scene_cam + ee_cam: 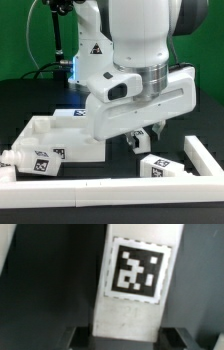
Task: Assemble one leg
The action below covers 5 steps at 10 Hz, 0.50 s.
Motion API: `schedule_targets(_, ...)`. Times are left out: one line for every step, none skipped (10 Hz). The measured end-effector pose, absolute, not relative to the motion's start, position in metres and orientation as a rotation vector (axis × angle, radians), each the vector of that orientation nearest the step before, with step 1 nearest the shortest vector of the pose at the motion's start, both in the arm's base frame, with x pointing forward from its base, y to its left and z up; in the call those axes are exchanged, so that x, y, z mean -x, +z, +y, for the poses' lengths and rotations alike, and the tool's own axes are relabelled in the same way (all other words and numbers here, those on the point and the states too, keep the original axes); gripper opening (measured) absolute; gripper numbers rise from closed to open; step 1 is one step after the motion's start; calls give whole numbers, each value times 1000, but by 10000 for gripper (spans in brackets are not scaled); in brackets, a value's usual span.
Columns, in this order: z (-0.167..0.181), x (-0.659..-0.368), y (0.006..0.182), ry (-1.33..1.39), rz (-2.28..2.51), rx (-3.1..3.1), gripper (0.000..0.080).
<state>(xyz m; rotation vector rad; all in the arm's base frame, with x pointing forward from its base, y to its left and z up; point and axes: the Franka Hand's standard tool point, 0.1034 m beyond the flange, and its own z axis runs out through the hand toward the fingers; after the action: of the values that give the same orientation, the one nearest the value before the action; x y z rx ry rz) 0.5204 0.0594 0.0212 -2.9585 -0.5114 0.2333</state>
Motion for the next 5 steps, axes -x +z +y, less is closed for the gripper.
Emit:
schedule_targets(61, -503, 24, 259, -521, 2956, 281)
schedule_targets(63, -484, 26, 277, -518, 2958, 281)
schedule_targets(69, -465, 25, 304, -493, 2960, 281)
schedule_targets(81, -454, 25, 306, -463, 2971, 281)
schedule_targets(97, -445, 25, 317, -454, 2977, 281)
